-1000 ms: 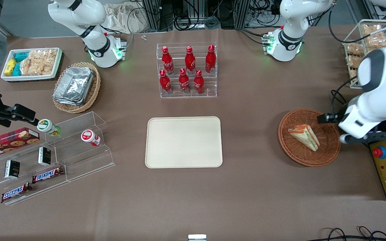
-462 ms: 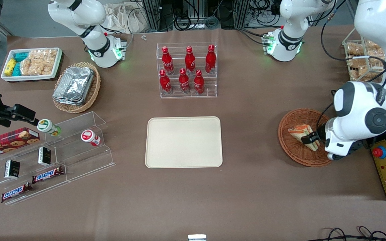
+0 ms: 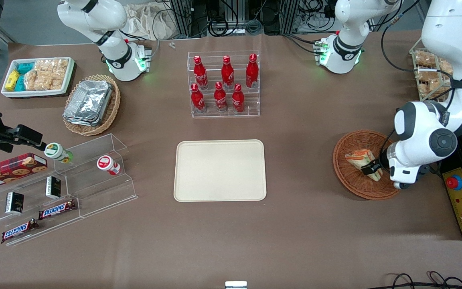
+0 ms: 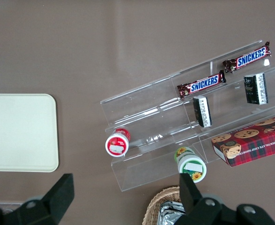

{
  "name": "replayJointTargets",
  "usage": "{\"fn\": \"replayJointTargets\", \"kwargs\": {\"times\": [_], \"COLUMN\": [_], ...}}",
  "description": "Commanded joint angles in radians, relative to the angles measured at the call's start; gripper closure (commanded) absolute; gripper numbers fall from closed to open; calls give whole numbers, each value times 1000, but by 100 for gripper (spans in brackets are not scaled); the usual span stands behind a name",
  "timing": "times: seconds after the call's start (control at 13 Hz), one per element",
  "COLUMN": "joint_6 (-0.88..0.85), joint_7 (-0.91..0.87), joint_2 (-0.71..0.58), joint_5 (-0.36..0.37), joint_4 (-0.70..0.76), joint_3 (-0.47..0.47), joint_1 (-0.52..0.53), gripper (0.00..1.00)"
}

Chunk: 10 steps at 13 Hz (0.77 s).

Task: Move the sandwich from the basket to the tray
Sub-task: 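Close the left gripper on the wrapped sandwich inside the basket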

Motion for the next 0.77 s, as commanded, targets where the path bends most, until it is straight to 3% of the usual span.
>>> {"fn": "replayJointTargets", "kwargs": {"times": [0.0,0.23,0.31,0.54,0.62,0.69], "joint_6": [89,108,106,56,-14,-95], "joint_7": [-46,-69,-69,-75,-77,-78], "joint_2": [0,22,22,-7,-9,-9], "joint_5": [15,15,15,34,51,58], "joint_4": [-63,-67,-67,-50,-16,28], "joint_3": [-3,-1,-1,-3,-4,-9], "joint_1": [5,5,5,-2,-3,-9], "gripper": [1,14,25,74,87,93]}}
